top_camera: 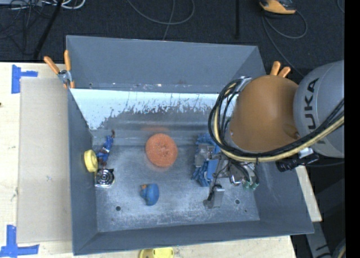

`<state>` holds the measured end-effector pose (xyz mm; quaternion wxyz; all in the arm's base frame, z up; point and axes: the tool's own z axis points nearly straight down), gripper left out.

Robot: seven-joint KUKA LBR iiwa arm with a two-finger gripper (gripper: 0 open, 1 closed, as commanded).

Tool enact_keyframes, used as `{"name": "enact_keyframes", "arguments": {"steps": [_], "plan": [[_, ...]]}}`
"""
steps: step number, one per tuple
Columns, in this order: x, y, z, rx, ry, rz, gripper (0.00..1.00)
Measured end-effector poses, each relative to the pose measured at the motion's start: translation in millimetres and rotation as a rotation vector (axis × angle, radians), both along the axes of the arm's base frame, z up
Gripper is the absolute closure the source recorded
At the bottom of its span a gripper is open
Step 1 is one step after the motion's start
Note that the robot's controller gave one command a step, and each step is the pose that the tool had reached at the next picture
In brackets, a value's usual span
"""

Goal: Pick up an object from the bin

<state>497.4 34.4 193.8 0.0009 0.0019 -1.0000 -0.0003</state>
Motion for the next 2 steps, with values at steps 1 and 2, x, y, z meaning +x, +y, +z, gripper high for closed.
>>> {"name": "enact_keyframes", "arguments": {"steps": [1, 2], "plan": [[45.2, -49, -45, 0.000, -0.010, 0.017, 0.00], [42.8, -67, -92, -0.005, -0.007, 0.079, 0.00]]}}
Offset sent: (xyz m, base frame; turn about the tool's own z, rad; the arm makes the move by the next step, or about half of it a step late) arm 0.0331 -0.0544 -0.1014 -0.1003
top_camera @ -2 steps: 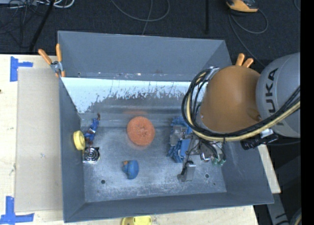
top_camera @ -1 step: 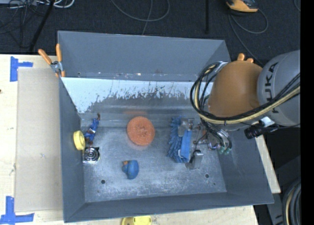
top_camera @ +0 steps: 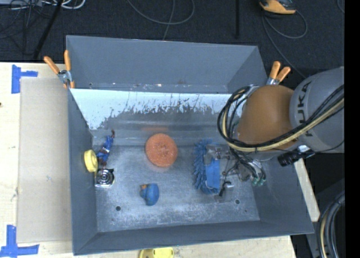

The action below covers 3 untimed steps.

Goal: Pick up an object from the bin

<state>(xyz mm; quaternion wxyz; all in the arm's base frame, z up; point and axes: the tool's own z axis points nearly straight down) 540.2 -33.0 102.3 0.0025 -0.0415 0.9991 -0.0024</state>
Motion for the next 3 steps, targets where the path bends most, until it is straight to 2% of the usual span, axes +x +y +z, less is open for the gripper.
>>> {"name": "enact_keyframes", "arguments": {"steps": [1, 2, 3], "plan": [[12.5, 11, -14, 0.006, 0.011, 0.013, 0.00], [10.5, 18, -31, 0.006, -0.001, 0.040, 1.00], [10.5, 18, -31, 0.006, -0.001, 0.040, 1.00]]}}
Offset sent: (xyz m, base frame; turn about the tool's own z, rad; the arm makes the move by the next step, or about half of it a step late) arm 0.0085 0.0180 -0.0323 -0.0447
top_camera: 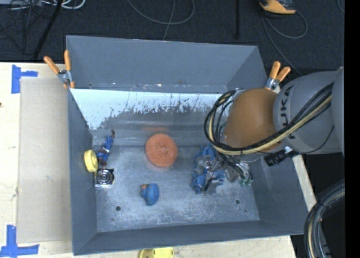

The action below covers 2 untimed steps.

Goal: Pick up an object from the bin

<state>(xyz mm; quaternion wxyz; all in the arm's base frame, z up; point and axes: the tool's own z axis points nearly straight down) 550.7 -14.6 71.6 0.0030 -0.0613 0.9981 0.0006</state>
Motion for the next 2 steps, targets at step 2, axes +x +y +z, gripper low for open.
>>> {"name": "enact_keyframes", "arguments": {"steps": [2], "plan": [[-1.3, -0.2, 8.0, 0.000, 0.010, -0.002, 1.00]]}}
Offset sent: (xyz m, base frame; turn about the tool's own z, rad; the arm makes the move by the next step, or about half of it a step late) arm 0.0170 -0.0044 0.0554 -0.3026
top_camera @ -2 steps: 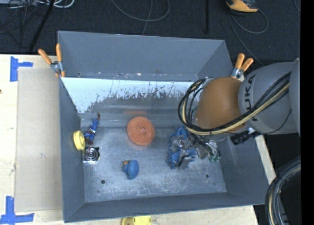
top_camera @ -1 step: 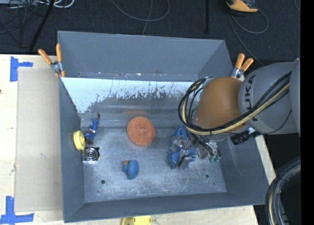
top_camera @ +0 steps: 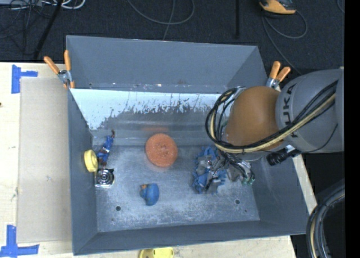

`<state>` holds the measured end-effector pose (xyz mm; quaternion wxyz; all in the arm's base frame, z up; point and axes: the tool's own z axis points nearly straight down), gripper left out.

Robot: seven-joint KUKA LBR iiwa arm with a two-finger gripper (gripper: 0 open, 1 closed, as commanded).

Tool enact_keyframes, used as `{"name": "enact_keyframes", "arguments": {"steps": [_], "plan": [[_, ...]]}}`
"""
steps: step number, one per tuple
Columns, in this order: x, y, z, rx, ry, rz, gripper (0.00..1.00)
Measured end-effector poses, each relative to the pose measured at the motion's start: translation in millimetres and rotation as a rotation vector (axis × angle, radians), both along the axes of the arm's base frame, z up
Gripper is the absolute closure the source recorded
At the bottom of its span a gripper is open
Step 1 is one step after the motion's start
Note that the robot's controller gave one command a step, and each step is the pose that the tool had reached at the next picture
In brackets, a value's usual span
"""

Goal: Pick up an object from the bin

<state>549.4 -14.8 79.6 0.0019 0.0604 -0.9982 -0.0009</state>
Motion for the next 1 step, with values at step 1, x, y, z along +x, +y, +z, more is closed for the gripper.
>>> {"name": "enact_keyframes", "arguments": {"steps": [1], "plan": [[39.5, 7.5, 102.4, -0.001, -0.005, -0.144, 1.00]]}}
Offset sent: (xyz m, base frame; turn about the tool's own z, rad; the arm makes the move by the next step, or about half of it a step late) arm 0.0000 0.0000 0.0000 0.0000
